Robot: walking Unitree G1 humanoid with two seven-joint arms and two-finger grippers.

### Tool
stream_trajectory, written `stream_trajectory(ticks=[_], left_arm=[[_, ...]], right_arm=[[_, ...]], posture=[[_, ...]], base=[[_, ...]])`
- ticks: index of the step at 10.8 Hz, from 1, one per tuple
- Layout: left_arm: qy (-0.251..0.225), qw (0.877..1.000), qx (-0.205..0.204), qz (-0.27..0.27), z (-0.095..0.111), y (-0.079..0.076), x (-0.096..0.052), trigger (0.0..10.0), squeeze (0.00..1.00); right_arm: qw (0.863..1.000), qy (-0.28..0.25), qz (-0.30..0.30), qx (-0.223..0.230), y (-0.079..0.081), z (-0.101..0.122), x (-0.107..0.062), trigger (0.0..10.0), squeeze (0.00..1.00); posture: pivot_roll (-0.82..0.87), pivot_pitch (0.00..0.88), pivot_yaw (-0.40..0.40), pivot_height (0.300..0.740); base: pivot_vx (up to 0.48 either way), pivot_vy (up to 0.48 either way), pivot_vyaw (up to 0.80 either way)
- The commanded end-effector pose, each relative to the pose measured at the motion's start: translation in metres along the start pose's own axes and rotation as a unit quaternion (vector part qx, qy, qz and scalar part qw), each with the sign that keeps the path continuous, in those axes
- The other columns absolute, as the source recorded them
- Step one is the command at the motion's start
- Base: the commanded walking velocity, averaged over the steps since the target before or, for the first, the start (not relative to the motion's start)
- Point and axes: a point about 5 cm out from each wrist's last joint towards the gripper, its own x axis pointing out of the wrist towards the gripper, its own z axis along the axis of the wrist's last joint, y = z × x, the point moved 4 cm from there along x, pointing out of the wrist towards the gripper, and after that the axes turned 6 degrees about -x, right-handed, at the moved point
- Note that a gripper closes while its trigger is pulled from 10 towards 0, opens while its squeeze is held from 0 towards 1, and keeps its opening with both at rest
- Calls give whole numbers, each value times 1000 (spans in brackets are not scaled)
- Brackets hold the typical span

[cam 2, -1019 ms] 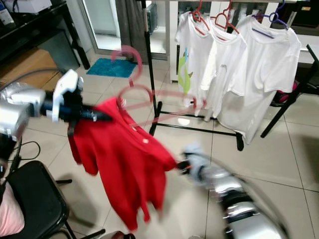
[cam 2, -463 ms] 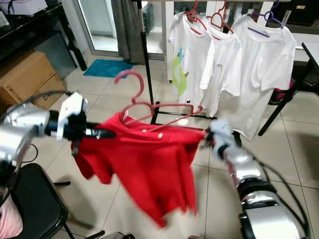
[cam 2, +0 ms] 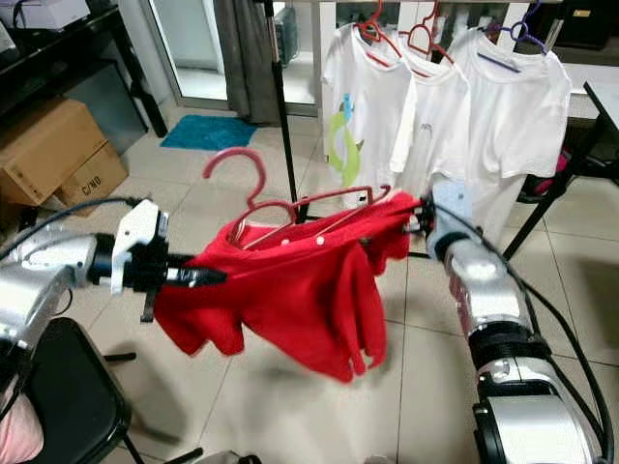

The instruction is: Hang hanger

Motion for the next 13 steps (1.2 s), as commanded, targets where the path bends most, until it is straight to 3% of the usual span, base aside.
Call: stream_trajectory(ticks=[1,2,4,7,9,11,13], left_arm=[[58,998,-23,33,-22,2,-34,0,0],[79,996,-11,40,-29,2,-31,0,0],[170,978,36,116,-56,21,-31,0,0],[215,957,69,180,-74,32,-32,0,0],[206,952,65,217,-77,40,-37,0,0],[136,953,33,269,-61,52,-44,0,0],[139,950,20,280,-63,58,-54,0,0]], right_arm=[[987,8,-160,31,-87,6,-22,0,0],[989,-13,-138,46,-82,17,-20,0,0],[990,-59,-98,81,-71,36,-19,0,0],[985,-103,-55,130,-63,59,-22,0,0],[992,-93,-12,90,-54,66,-25,0,0],[999,-37,-2,-3,-51,53,-27,0,0],[997,-34,61,-15,-27,60,-33,0,0]], posture=[[-106,0,128,740],[-108,0,128,740],[-106,0,128,740],[-111,0,128,740],[-108,0,125,740],[-107,0,127,740],[-103,0,130,740]], base=[[0,0,0],[0,0,0],[0,0,0],[0,0,0],[0,0,0],[0,0,0],[0,0,0]])
